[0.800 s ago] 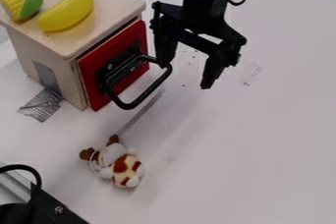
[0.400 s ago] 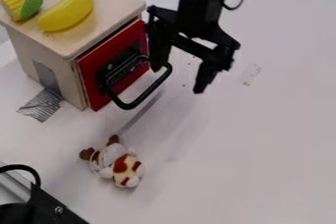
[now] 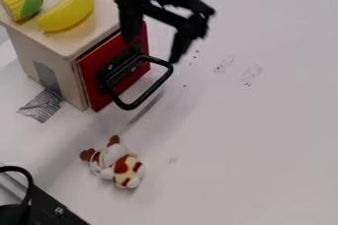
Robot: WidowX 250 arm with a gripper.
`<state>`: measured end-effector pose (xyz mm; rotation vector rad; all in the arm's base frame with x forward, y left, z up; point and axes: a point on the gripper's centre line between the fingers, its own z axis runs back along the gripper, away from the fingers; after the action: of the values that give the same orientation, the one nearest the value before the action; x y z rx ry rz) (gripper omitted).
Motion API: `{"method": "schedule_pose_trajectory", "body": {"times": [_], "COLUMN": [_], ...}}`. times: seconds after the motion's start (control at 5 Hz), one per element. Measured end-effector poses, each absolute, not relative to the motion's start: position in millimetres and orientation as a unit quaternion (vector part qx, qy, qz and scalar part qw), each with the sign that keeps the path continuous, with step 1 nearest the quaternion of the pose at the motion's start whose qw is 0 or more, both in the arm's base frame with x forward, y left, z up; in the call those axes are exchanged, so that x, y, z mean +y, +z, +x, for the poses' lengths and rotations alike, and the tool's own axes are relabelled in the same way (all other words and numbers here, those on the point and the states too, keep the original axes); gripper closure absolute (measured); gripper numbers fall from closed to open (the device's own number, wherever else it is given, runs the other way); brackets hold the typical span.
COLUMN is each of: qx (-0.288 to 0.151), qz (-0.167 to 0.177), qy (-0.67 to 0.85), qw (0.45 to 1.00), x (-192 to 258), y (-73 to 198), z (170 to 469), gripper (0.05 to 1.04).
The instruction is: Move the banana to the center of the table
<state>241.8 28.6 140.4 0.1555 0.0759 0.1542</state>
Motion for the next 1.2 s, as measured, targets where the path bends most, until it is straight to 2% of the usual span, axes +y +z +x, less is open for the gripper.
{"method": "schedule_pose_trajectory", "body": {"times": [0.2, 0.4, 1.0, 1.2], "qx": [0.02, -0.001, 0.036, 0.03], "qz": [0.072, 0.058, 0.035, 0.019], "qy": [0.117, 0.132, 0.091, 0.09], "qw": [0.99, 0.99, 0.995, 0.995], "x": [64.9, 90.3, 127.8, 134.2], "y": [160.2, 166.4, 117.2, 120.0], "z": [242.2, 249.3, 277.4, 278.9], "gripper": [0.086, 0.086, 0.086, 0.086]}}
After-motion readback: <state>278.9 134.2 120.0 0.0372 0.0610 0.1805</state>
